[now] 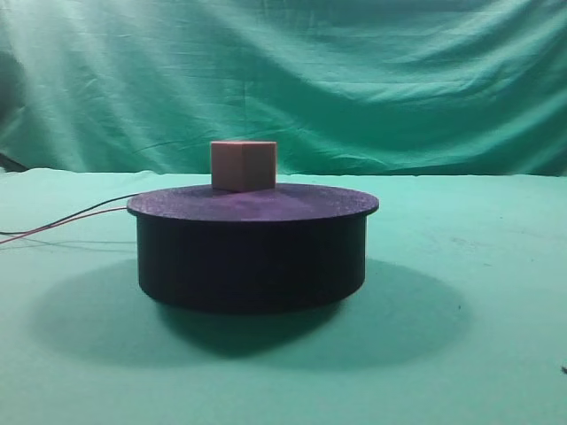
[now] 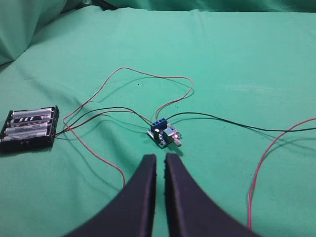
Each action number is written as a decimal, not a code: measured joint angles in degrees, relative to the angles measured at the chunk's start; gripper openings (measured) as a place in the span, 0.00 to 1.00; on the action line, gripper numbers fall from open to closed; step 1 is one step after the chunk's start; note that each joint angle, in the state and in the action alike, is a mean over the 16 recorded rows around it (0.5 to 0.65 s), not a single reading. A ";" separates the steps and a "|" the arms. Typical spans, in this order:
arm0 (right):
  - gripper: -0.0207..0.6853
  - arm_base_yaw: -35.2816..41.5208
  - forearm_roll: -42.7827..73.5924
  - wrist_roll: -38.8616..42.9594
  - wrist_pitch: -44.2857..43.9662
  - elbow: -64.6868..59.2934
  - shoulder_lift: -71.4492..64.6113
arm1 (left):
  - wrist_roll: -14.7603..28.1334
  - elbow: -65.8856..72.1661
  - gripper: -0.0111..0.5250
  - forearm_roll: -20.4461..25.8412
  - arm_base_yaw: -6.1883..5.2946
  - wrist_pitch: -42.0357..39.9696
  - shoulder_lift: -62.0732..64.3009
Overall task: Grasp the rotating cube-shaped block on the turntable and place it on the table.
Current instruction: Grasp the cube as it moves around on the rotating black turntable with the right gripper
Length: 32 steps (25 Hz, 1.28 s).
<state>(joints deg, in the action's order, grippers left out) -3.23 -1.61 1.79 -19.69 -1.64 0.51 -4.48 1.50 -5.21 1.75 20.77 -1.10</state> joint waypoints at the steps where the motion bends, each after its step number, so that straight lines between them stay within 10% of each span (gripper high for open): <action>1: 0.03 0.00 -0.26 0.09 0.98 -0.01 0.00 | 0.00 0.00 0.02 0.00 0.00 0.00 0.00; 14: 0.03 -0.13 -5.82 1.16 12.74 4.44 -4.78 | 0.00 0.00 0.02 0.00 0.00 0.00 0.00; 32: 0.03 -13.15 -20.99 -14.89 -3.18 23.40 -36.85 | 0.00 0.00 0.02 0.00 0.00 0.00 0.00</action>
<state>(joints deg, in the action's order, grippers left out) -16.37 -22.60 -13.11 -22.87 21.76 -36.34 -4.48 1.50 -5.21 1.75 20.77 -1.10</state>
